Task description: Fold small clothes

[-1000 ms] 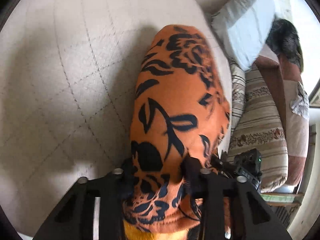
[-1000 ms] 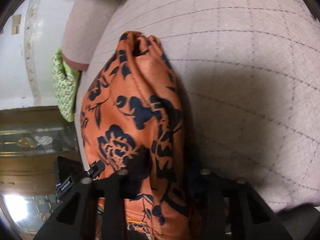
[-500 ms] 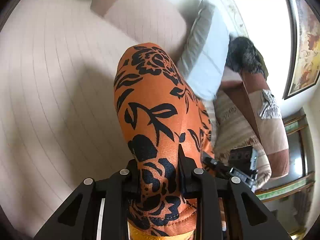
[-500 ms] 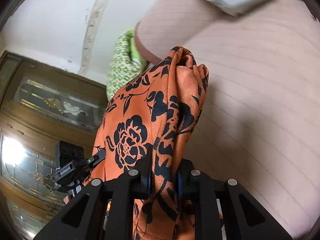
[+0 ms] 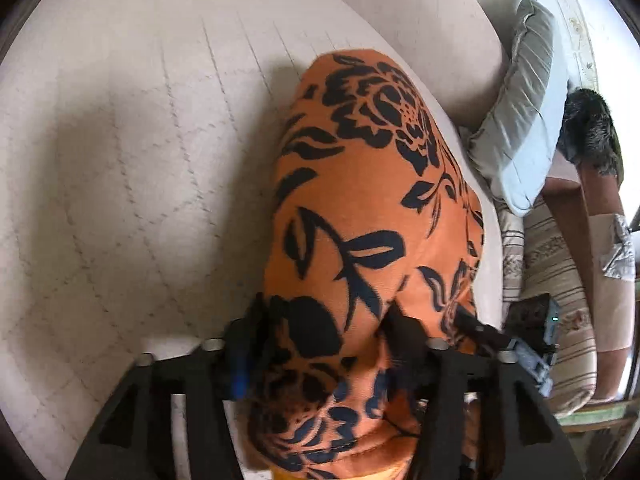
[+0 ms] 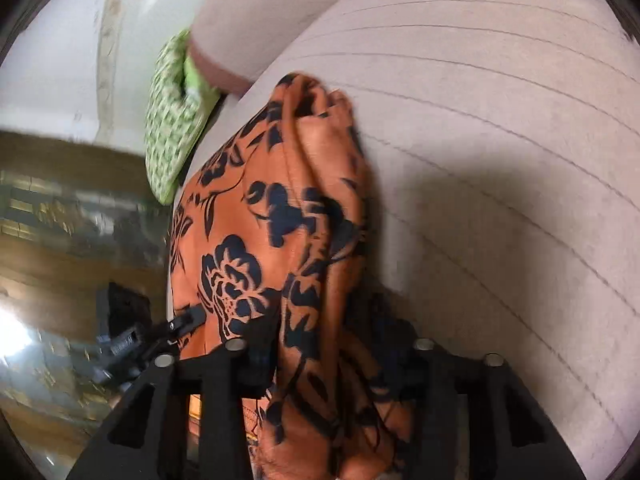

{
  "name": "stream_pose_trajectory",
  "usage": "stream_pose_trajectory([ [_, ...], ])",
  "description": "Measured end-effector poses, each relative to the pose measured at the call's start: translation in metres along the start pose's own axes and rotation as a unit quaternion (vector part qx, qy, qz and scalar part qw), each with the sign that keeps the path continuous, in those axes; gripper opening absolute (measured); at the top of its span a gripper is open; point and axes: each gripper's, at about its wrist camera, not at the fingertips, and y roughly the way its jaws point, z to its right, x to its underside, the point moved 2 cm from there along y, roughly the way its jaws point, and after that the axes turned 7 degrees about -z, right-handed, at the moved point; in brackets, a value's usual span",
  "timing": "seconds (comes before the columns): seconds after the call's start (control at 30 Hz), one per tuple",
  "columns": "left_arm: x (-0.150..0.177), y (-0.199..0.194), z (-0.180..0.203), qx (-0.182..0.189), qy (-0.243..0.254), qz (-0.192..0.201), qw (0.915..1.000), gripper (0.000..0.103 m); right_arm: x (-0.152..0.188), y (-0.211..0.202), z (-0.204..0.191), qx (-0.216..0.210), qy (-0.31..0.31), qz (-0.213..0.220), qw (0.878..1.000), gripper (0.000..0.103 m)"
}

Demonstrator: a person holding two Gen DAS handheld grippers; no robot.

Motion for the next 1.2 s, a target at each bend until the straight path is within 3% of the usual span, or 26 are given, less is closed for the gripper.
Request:
stream_pose_trajectory([
  [0.13, 0.023, -0.021, 0.004, -0.01, -0.005, 0.023, 0.9997, 0.056, 0.02, -0.04, -0.022, 0.018, -0.042, 0.027, 0.999, 0.047],
  [0.23, 0.049, -0.027, 0.015, -0.025, -0.001, 0.035, 0.9991, 0.056, 0.049, -0.058, -0.025, 0.008, -0.054, 0.031, 0.998, 0.047],
  [0.3, 0.069, -0.032, 0.009, -0.034, -0.009, 0.041, 0.9985, 0.056, 0.057, -0.052, -0.02, 0.044, -0.052, 0.036, 0.997, 0.047],
  [0.33, 0.078, -0.03, 0.006, -0.03, -0.015, 0.039, 0.9987, 0.056, 0.064, -0.047, -0.013, 0.066, -0.046, 0.034, 0.996, 0.042],
  [0.37, 0.086, -0.026, 0.01, -0.031, -0.017, 0.042, 0.9985, 0.053, 0.067, -0.043, -0.009, 0.071, -0.046, 0.028, 0.996, 0.03],
  [0.47, 0.1, -0.031, 0.014, -0.033, -0.011, 0.052, 0.9981, 0.031, 0.069, -0.049, -0.009, 0.066, -0.041, 0.02, 0.997, 0.009],
  [0.57, 0.117, -0.042, 0.022, -0.069, 0.025, 0.075, 0.9945, 0.025, 0.074, -0.064, -0.029, 0.088, -0.068, 0.043, 0.993, 0.008],
  [0.7, 0.122, -0.026, 0.011, -0.079, 0.006, 0.058, 0.9952, 0.026, 0.07, -0.035, -0.01, 0.112, -0.043, 0.019, 0.993, 0.008],
  [0.8, 0.132, -0.032, 0.02, -0.095, 0.026, 0.073, 0.9925, 0.03, 0.071, -0.039, -0.021, 0.14, -0.074, 0.034, 0.987, 0.009],
  [0.93, 0.146, -0.039, 0.028, -0.103, 0.022, 0.086, 0.9907, 0.044, 0.081, -0.047, -0.022, 0.144, -0.074, 0.046, 0.986, 0.029],
  [1.0, 0.162, -0.048, 0.027, -0.077, 0.009, 0.089, 0.993, 0.048, 0.083, -0.054, -0.015, 0.101, -0.042, 0.052, 0.993, 0.044],
  [1.03, 0.163, -0.05, 0.023, -0.068, 0.005, 0.09, 0.9937, 0.048, 0.086, -0.059, -0.01, 0.075, -0.029, 0.053, 0.995, 0.057],
  [1.07, 0.172, -0.054, 0.018, -0.058, -0.001, 0.093, 0.994, 0.049, 0.089, -0.065, -0.002, 0.052, -0.015, 0.053, 0.997, 0.062],
  [1.2, 0.18, -0.06, 0.011, -0.046, -0.009, 0.089, 0.995, 0.05, 0.091, -0.071, 0.012, 0.018, 0.009, 0.043, 0.999, 0.062],
])
